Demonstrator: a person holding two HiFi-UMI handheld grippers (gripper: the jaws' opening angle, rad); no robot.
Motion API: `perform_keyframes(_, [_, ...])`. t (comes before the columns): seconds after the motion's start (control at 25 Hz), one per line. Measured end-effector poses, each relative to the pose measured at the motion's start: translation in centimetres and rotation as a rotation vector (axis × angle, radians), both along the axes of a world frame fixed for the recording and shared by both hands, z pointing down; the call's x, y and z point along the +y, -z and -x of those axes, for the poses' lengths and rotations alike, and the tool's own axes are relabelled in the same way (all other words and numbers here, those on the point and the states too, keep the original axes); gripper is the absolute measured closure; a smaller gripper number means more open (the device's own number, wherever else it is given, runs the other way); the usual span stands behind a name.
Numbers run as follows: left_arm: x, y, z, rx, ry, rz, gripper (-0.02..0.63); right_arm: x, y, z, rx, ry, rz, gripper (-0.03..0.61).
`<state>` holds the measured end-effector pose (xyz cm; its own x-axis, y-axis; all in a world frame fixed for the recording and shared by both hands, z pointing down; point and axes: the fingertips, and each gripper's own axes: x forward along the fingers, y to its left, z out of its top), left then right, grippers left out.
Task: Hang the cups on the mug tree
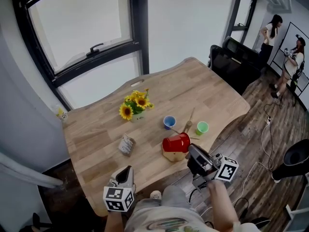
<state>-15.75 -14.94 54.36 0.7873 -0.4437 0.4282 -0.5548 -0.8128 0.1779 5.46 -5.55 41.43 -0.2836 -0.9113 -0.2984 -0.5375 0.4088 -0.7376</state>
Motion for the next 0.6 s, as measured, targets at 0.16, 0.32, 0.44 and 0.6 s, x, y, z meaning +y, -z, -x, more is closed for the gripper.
perform_keyframes(0.16, [0.2,0.0,-0.2,-0.005,-0.012,-0.001,0.615,0.0,-0.2,-0.6,0.007,-0.03,0.004,0.555])
perform_keyframes(0.32, [0.5,-0.2,-0.4,-0.01,-0.022,0.003,0.615,-0.1,-0.5,-1.3,0.034,-0.068,0.023,0.552])
perform_keyframes(0.44, [0.7,-0.4,-0.3,-0.015,-0.025,0.01,0.615,-0.2,-0.7,-1.9,0.038,-0.093,0.03,0.552])
perform_keyframes(0.6, [0.8,-0.5,-0.4,-0.018,-0.03,0.012,0.615,-0.4,-0.9,-3.0,0.052,-0.139,0.046,0.549])
